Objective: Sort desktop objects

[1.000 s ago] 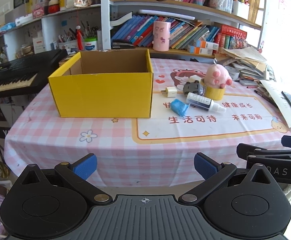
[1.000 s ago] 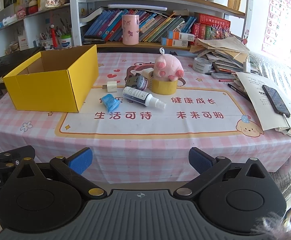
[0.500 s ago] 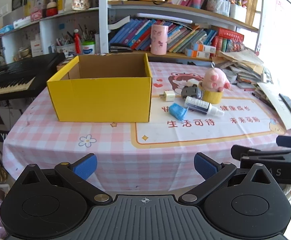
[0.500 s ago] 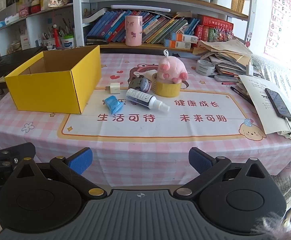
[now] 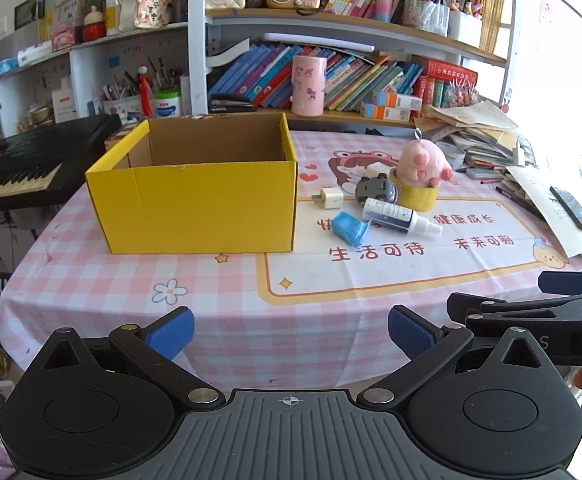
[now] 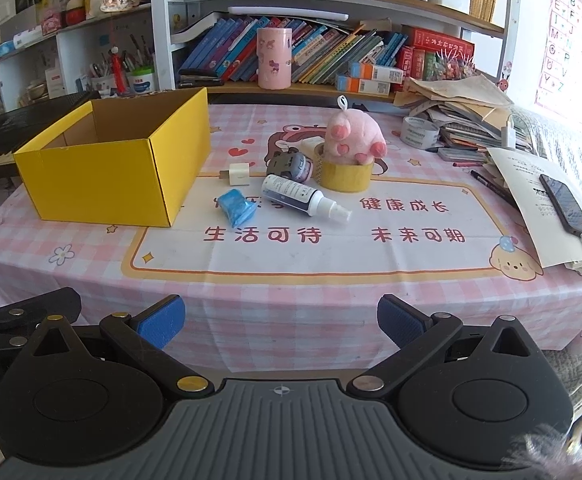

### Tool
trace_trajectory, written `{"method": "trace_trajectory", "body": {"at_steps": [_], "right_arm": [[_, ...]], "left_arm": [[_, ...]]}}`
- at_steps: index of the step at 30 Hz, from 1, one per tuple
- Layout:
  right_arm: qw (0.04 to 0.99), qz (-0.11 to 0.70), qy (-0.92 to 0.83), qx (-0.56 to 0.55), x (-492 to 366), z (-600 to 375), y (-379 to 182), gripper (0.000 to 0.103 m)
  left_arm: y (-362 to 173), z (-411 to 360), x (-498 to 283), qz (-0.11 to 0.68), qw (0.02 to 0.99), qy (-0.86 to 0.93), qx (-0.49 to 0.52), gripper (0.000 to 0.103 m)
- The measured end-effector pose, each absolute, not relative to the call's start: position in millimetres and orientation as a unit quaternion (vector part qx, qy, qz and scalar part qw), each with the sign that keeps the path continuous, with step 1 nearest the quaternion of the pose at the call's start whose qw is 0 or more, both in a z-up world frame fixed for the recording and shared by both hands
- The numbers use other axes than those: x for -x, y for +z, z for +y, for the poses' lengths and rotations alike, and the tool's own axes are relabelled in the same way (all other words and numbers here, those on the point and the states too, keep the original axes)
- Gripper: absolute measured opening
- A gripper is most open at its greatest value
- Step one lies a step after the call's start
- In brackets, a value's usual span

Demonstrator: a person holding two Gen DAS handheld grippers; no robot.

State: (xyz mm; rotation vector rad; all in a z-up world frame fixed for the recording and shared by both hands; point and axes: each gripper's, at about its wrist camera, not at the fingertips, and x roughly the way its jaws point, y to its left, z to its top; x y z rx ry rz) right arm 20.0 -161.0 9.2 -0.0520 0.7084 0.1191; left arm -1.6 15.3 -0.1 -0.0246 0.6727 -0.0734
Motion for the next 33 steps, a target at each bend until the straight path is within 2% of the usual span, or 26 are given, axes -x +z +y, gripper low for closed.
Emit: {"method": "trace_trajectory", "body": {"at_steps": [27,33], "right_arm": [[0.944,0.32,0.071,0.028,-19.8,-159.4,10.6,0.102],[0.949,0.307,0.063,0.036,-16.4,-157.4,11.6,0.103]], "left_arm": [[-8.5,26.3,-8.2,0.366,0.931,-0.009,0.005,0.103],[-5.0,30.6,-9.2,0.349,0.937,-0.003,0.016,0.103]]}}
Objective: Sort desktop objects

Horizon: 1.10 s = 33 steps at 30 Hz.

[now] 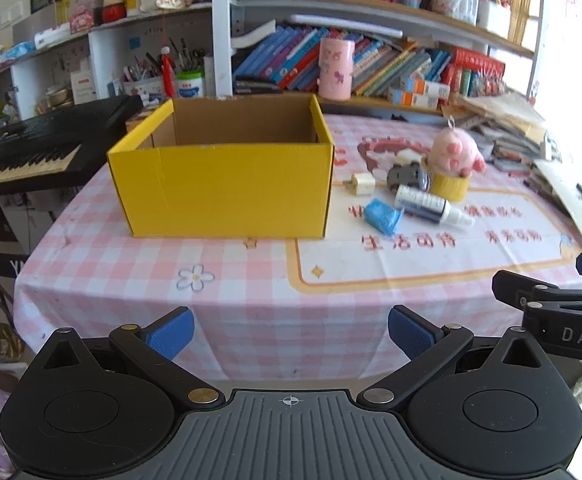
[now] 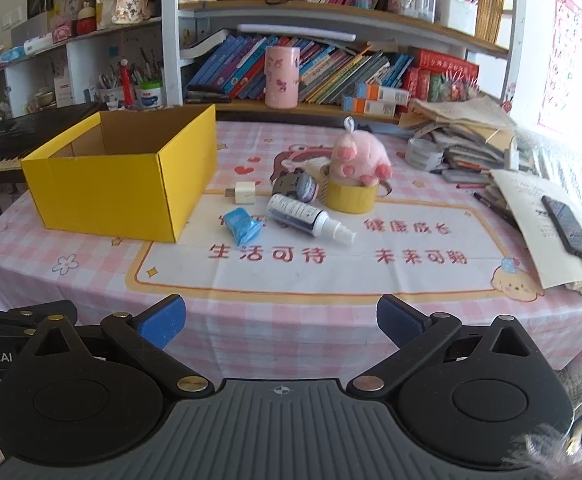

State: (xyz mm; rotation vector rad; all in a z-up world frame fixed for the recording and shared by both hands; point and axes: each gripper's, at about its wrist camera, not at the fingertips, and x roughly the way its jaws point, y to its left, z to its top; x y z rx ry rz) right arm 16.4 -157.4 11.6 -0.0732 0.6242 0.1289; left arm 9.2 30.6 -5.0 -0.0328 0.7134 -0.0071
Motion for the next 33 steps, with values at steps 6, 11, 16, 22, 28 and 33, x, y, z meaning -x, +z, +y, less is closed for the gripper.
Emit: {"method": "trace_trajectory", "body": {"at_steps": [6,11,16,22,28,33], "right_arm": [[0.951,0.282,0.112,0.064,-19.0,-156.5,18.3,0.103],[0.954,0.277,0.106,0.054,-26.2,-153.7,22.4,0.103],[0.95,0.296,0.096,0.034,-33.9,-153.1,20.0,0.103],[0.947,0.314,0.069,-0.018,-35.2,-165.9,10.2,0.103],[0.946,0.319,0.035,-0.043,-27.6,-178.7,-0.9,0.103],[0.951,0.299,-0.017,-0.073,-32.1,-203.4,1.1,0.103]], "left_arm": [[-3.5,34.3,-13.1,0.352,0.935,-0.035,0.003,0.103],[-0.5,36.1,-19.6,0.342,0.939,-0.03,-0.015,0.103],[2.3,34.3,-21.1,0.321,0.945,-0.033,-0.049,0.103],[-0.4,29.9,-19.1,0.317,0.947,-0.042,-0.037,0.103],[-8.2,11.4,-16.5,0.314,0.949,-0.003,-0.04,0.103],[-11.3,2.0,-24.3,0.317,0.946,-0.012,-0.06,0.103]]}}
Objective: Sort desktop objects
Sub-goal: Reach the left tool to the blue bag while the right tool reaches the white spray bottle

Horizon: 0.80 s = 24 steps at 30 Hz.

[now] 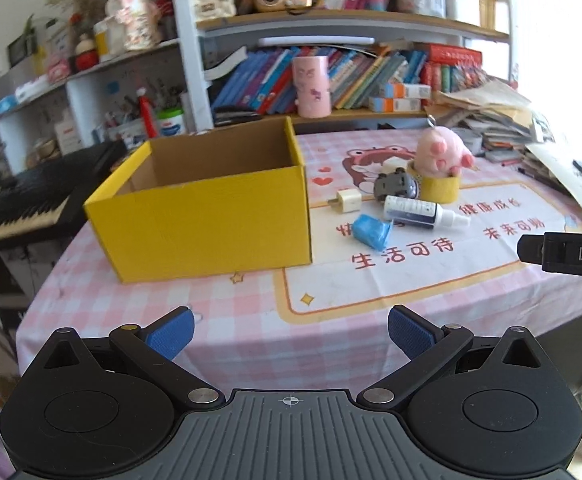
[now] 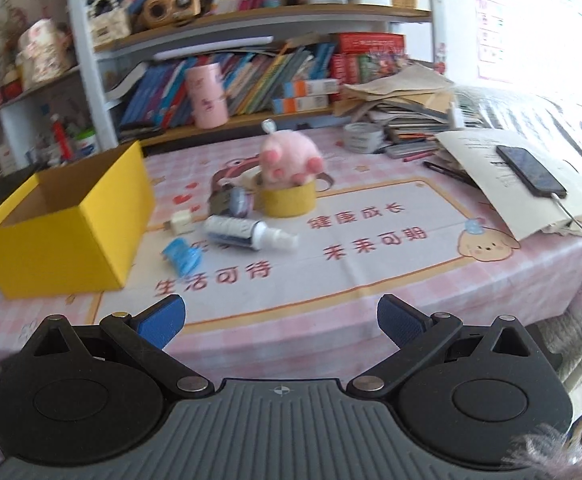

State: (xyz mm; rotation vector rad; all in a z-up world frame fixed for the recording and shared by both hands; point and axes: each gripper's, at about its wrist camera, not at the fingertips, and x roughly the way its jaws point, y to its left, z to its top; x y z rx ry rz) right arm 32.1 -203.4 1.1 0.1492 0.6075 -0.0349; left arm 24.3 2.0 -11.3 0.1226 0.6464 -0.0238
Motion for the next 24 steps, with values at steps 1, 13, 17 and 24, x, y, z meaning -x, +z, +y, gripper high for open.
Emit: {"method": "trace_trajectory", "body": {"at_steps": [1,13,17,24], "right_arm": [[0.95,0.302,-0.019,-0.076,-34.2,-206.1,-0.5,0.103],[0.941,0.335,0.027,-0.036,-86.1,-213.9,-10.1,0.103],[0.942,0.334,0.034,-0.018,-105.1,-219.8,-10.6,0.103],[0.936,0.349,0.047,0.017,-136.7,-232.9,-13.6,0.103]], "left_arm": [[-10.6,1.5,-27.2,0.318,0.946,-0.011,-0.059,0.103],[-21.9,-23.0,-72.5,0.36,0.933,-0.004,-0.022,0.103],[-25.6,-38.1,-91.6,0.372,0.928,-0.008,-0.026,0.103],[-27.0,-61.1,-127.1,0.388,0.921,-0.018,-0.02,0.103]]}}
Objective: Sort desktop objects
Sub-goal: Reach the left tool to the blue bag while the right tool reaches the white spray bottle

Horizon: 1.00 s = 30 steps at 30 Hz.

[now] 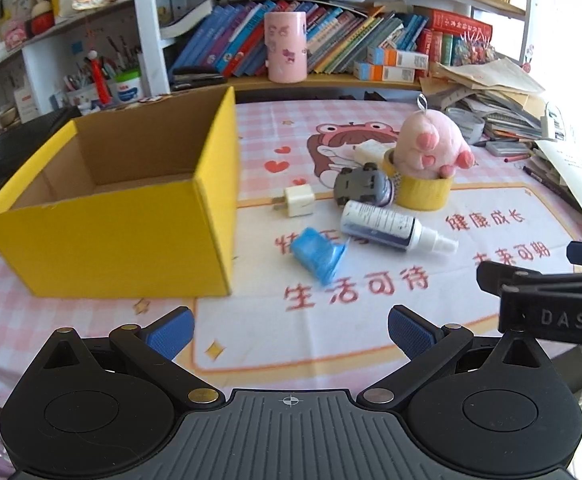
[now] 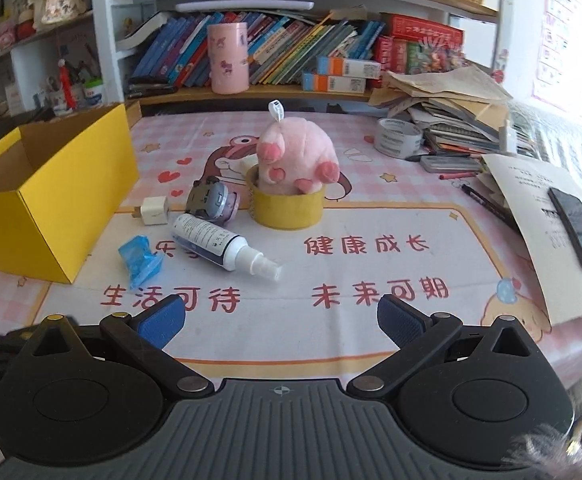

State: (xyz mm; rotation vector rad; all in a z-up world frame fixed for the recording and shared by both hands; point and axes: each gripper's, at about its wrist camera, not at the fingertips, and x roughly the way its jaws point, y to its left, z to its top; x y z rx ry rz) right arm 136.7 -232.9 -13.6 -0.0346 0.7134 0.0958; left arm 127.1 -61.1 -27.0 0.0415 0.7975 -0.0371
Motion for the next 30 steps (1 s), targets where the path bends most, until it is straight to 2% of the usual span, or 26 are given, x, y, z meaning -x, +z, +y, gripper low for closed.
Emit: {"method": "trace_trajectory", "body": {"at_steps": [12,17,19,22,26,30], "right_arm": [[0.925,0.371,0.077,-0.013,-195.7,-271.4,-13.5,0.099],[0.915,0.387,0.112,-0.013,-220.6,-276.6,-18.7,0.083],[0.909,0.396,0.127,-0.012,-230.3,-276.4,-21.9,0.072],[0.902,0.405,0.149,-0.008,-243.3,-274.4,-25.2,0.061],[0.897,0.406,0.177,-0.004,-257.0,-269.1,-24.9,0.056],[0.892,0.404,0.203,0.013,-264.1,-260.6,-25.8,0.056]], "left_arm": [[-22.2,-91.7,-172.8,0.38,0.925,-0.027,-0.001,0.103],[-34.0,-100.6,-188.5,0.404,0.914,-0.024,-0.014,0.097],[-40.2,-101.2,-194.2,0.416,0.909,-0.02,-0.012,0.091],[-49.6,-99.8,-202.5,0.429,0.903,-0.005,-0.015,0.085],[-59.1,-92.8,-216.2,0.44,0.898,0.024,-0.013,0.071],[-65.8,-88.0,-229.5,0.444,0.895,0.032,-0.003,0.069]]}}
